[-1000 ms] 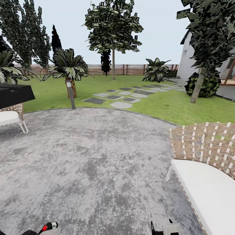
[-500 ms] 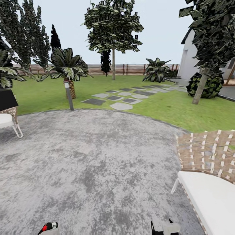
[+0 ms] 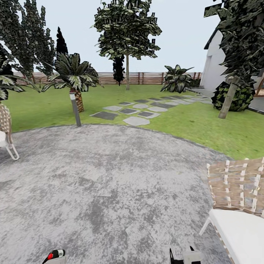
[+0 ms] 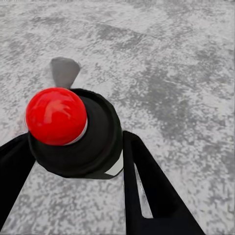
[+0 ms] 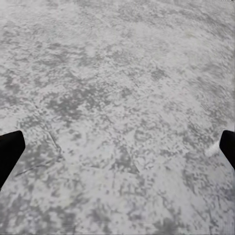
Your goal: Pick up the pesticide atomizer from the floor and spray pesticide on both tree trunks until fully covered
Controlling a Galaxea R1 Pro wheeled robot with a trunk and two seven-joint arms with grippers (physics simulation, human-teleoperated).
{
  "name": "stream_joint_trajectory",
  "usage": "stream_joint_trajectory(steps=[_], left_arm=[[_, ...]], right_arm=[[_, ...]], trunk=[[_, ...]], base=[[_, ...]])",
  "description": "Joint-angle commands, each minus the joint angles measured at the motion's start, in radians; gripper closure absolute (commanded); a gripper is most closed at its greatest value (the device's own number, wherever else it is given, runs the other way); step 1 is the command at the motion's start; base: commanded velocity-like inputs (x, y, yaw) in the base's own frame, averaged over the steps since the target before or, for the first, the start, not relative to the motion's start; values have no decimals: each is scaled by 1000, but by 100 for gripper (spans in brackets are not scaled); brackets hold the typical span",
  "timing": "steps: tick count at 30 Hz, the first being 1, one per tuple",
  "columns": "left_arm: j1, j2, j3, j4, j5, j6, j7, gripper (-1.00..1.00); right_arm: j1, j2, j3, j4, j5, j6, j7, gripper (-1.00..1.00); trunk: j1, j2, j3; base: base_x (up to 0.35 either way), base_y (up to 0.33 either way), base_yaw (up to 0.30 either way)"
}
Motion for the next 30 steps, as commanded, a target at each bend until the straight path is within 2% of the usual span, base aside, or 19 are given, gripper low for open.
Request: stream_joint_trajectory(steps=[1,30], left_arm=[[0,0,-3,0,9,-3,-1,100],[0,0,-3,0,11,-3,-1,100]], right_arm=[[-1,-1,5,1,7,0,-10,-100],[-1,-1,5,1,7,0,-10,-100]], trunk=[[0,0,-1],[0,0,-1]], base=[[339,0,0],[339,0,0]])
